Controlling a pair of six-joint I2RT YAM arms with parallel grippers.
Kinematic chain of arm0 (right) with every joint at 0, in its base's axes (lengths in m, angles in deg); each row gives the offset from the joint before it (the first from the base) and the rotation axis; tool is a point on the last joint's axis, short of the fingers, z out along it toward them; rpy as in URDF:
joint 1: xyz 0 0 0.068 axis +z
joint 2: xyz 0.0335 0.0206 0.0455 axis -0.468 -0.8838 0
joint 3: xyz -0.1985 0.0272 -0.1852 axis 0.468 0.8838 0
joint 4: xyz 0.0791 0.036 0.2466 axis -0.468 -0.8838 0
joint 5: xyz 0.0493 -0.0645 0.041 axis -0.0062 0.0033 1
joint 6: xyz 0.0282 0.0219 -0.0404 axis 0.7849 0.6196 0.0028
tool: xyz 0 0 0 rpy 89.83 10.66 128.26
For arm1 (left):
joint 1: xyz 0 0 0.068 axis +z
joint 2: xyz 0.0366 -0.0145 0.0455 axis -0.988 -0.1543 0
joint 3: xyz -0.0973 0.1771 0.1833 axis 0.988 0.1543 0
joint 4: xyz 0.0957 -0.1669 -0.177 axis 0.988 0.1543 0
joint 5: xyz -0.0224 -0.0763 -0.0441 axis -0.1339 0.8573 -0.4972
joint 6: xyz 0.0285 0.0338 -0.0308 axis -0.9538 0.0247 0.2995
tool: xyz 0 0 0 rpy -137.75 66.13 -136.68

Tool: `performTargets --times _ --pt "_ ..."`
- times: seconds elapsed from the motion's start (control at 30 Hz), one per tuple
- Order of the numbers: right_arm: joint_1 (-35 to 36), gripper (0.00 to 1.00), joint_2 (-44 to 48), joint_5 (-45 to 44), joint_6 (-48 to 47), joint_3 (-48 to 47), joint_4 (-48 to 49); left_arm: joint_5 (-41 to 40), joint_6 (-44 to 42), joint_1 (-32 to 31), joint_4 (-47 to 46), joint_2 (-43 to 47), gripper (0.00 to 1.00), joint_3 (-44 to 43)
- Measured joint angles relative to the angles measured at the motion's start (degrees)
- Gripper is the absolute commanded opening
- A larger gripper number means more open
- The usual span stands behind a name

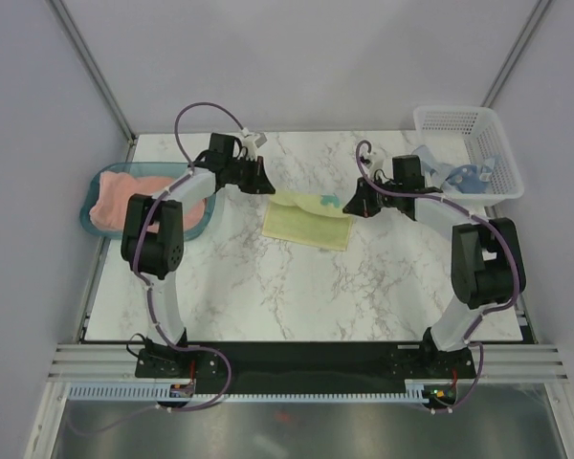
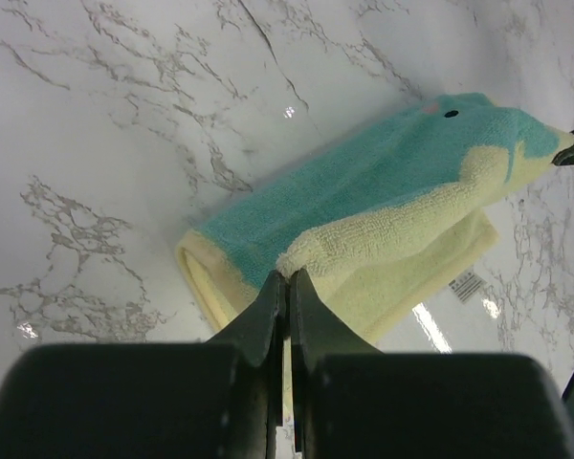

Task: Fold and stack the towels
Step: Fold the towel

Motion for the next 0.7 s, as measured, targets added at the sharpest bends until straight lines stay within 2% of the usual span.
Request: performTargets --times 0.47,0.5,0.6,0.67,0.7 --pt "3.32 0.0 6.75 -2.89 3.87 11.58 5.88 -3.3 0.02 -2.27 -3.37 7.82 0.06 14.36" --pt "3.41 0.01 7.19 -3.21 4.17 12.31 6.03 -3.65 0.02 -2.4 -3.34 8.46 0.07 14.95" --pt "3.78 0.06 7.69 -3.72 5.2 13.68 6.29 -4.79 0.07 -2.82 -3.91 10.05 0.2 16.24" --pt "3.78 0.12 7.69 -3.96 6.05 14.43 6.56 -5.66 0.09 -2.93 -4.42 11.15 0.22 17.27" --pt "3.78 0.15 7.69 -4.11 6.36 14.75 6.67 -5.99 0.09 -2.97 -4.44 11.47 0.26 17.59"
